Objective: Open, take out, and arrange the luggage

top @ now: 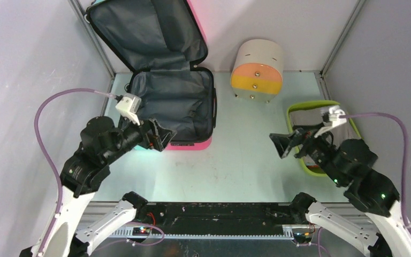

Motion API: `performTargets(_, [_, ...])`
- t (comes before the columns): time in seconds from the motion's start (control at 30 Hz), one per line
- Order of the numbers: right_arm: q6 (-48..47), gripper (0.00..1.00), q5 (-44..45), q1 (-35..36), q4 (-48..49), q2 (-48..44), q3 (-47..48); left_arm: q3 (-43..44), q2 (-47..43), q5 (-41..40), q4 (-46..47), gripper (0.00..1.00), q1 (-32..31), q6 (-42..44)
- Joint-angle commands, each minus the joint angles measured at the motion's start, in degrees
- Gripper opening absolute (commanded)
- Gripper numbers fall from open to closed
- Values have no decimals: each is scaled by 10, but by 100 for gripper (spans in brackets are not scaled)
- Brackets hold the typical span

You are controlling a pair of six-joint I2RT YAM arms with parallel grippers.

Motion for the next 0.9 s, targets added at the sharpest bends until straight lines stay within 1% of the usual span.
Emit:
performTargets(0.0, [125, 100, 10, 1, -106, -42, 11, -24, -33, 42, 21, 100, -2, -50])
performTargets(0.13, [194, 99, 50, 0, -164, -45, 9, -57, -63, 89, 33, 100, -2, -54])
performTargets(0.23, [213, 100, 51, 1, -182, -29, 9, -95, -98, 101, 56, 100, -2, -64])
performTargets(0.37, [205, 100, 30, 1, -172, -24, 9, -118, -125, 64, 66, 100, -2, -70])
performTargets(0.6, [178, 100, 27, 1, -115, -43, 0, -111, -122, 37, 51, 100, -2, -63])
performTargets(0.87, [175, 99, 31, 1, -114, -48, 0, -110, -119, 27, 52, 100, -2, -57])
